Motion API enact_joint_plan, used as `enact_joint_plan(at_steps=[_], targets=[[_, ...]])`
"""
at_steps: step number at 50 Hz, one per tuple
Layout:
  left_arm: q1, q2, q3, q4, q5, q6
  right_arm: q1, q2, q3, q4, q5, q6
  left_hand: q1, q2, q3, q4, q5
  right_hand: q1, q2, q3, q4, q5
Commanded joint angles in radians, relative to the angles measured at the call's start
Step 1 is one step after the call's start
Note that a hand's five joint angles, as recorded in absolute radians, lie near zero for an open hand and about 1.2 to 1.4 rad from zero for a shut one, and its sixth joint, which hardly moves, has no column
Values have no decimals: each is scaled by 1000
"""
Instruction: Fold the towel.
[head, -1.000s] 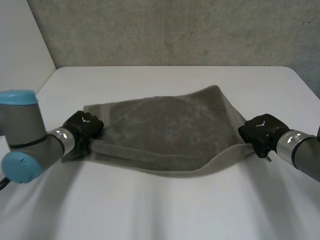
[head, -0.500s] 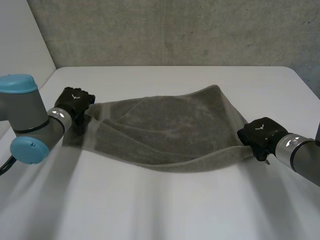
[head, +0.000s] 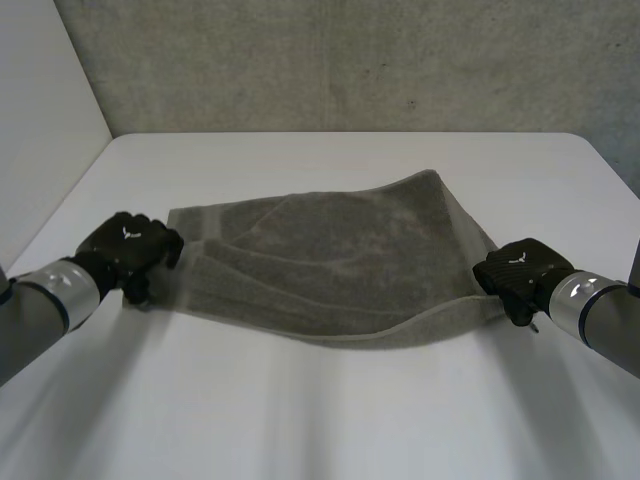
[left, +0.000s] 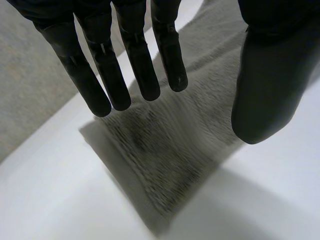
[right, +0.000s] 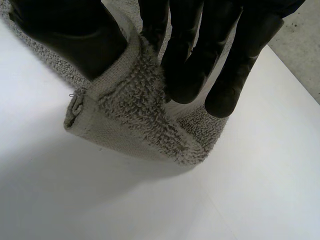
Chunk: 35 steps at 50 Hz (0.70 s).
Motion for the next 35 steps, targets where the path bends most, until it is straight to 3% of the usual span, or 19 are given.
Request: enact_joint_plan(at_steps=[1, 6, 15, 23, 35], targets=[[50, -15, -43, -14, 24, 9, 1, 5, 1, 0, -3, -2, -162, -161, -161, -163, -331, 64, 68, 52, 53, 53], [51, -104, -9, -7, 19, 15, 18, 20, 3, 0, -3, -6, -462, -461, -461, -462, -631, 64, 68, 52, 53, 53], [47, -225, 94, -4, 2, 81, 21, 21, 9, -1, -3, -11, -450, -450, -449, -451, -619, 64, 68, 52, 53, 53], [39, -281, 164, -3, -45, 82, 21, 26, 10, -1, -4, -12, -424, -423, -423, -425, -593, 64, 68, 52, 53, 53], [22, -336, 249, -3, -53, 82, 21, 35, 13, -1, -4, -14, -280, -279, -279, -281, -449, 64, 68, 52, 53, 53]])
